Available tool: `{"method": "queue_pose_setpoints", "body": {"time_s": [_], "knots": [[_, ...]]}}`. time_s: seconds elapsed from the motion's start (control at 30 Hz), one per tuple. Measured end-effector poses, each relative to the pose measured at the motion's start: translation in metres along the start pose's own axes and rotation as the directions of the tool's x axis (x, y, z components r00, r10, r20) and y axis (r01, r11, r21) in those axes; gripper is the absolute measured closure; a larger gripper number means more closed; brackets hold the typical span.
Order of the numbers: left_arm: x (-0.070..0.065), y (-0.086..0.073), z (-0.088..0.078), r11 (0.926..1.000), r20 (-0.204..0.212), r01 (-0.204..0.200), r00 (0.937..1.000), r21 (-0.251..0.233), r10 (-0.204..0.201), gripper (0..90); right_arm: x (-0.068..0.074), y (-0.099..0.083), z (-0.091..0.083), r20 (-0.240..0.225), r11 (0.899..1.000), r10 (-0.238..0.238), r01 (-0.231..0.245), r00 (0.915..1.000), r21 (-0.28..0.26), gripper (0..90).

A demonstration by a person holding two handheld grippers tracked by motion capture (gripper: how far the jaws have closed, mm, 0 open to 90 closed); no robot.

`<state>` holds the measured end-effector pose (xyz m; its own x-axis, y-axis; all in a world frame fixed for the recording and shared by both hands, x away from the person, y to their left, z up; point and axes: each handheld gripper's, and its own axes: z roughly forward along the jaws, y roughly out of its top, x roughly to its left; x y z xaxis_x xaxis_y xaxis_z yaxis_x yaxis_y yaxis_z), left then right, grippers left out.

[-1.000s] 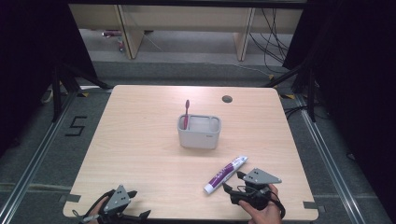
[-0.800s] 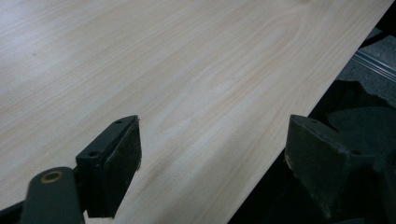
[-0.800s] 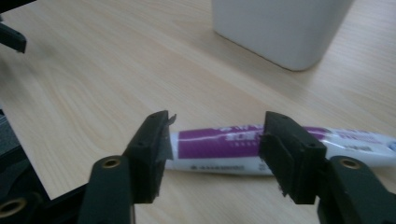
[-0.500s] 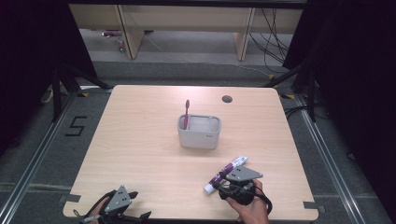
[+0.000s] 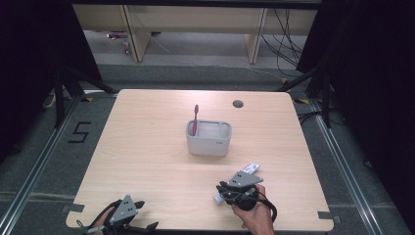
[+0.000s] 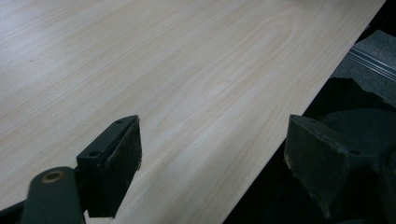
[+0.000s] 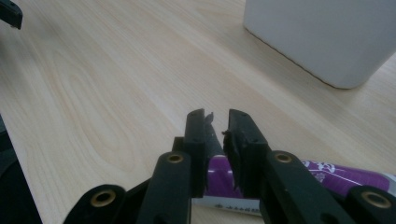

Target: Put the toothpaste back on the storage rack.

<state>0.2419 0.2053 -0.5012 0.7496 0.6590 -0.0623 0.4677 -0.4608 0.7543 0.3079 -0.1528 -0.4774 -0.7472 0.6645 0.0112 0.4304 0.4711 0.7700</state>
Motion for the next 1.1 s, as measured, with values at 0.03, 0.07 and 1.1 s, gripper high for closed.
{"method": "queue_pose_setpoints", "body": {"time_s": [0.03,0.07,1.1], "knots": [[0.001,0.0,-0.001,0.9997,-0.008,-0.016,0.9998,0.016,0.016,18.5,0.0,0.0,0.001,0.003,1.0,-0.008,0.008,1.0,0.001,78.5],[0.001,0.0,-0.001,0.9996,-0.007,-0.02,0.9998,0.02,0.02,18.5,0.0,0.0,0.002,-0.005,1.0,-0.004,0.004,1.0,-0.001,78.6],[0.0,-0.001,-0.001,0.9998,-0.003,-0.018,0.9998,0.013,0.018,18.5,0.003,0.005,0.027,-0.045,0.997,-0.002,0.006,0.999,0.08,81.3]]}}
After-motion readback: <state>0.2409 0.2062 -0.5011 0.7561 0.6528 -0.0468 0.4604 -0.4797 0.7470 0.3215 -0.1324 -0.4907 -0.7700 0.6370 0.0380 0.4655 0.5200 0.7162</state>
